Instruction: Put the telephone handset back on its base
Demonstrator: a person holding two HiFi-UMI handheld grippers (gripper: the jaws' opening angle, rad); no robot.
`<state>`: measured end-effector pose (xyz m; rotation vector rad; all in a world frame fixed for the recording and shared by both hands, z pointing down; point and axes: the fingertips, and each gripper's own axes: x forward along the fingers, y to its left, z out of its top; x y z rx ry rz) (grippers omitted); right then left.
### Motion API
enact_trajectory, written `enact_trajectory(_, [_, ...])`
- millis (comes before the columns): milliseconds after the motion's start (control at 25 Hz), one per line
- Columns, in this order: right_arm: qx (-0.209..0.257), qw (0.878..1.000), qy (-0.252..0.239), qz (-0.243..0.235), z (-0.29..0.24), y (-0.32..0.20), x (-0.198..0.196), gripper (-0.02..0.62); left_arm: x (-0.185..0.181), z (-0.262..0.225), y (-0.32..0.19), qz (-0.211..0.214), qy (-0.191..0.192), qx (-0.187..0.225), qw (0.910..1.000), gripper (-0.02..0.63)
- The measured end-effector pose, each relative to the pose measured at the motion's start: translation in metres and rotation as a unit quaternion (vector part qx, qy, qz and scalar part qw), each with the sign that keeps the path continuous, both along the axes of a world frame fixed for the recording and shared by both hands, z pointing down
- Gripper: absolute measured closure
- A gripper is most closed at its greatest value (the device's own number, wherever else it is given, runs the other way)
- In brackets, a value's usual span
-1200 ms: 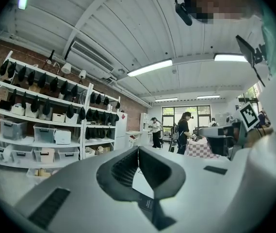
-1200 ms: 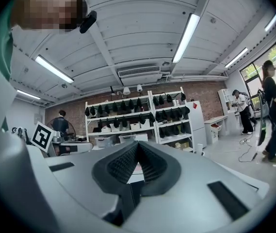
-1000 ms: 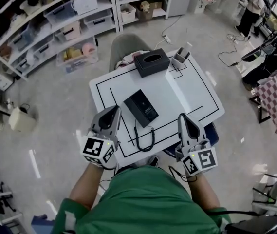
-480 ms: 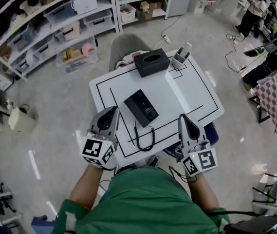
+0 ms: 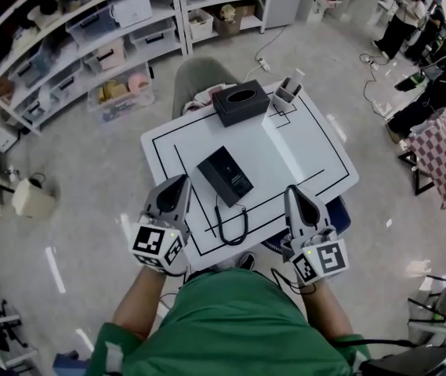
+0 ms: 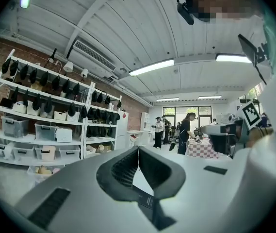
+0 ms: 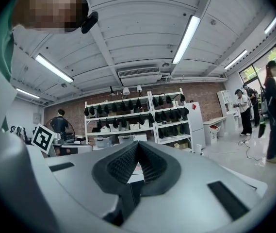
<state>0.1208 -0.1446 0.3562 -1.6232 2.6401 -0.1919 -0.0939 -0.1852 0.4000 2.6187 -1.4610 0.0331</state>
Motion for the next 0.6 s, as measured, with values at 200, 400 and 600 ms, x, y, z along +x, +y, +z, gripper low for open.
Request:
enact_trajectory(200, [0.0, 1.0, 0.001, 0.003, -0.0006, 0.0, -0.0009, 0.574, -0.0015, 0.0044, -0.0003, 0.001, 0.001, -0.007, 1.0, 0.584])
enact_trajectory(400, [0.002, 1.0, 0.004, 0.007, -0.0023, 0.0013, -0.0015, 0.574, -0.0042, 0.0062, -0.0018, 0.001, 0.003, -0.01, 0.9999, 0.584])
enact_trajectory(600, [-0.001, 1.0, 0.005, 0.008, -0.0019, 0.0089, -0.0046, 0.574, -0.0063, 0.0092, 0.0045, 0.004, 0.005, -0.017, 0.9998, 0.584])
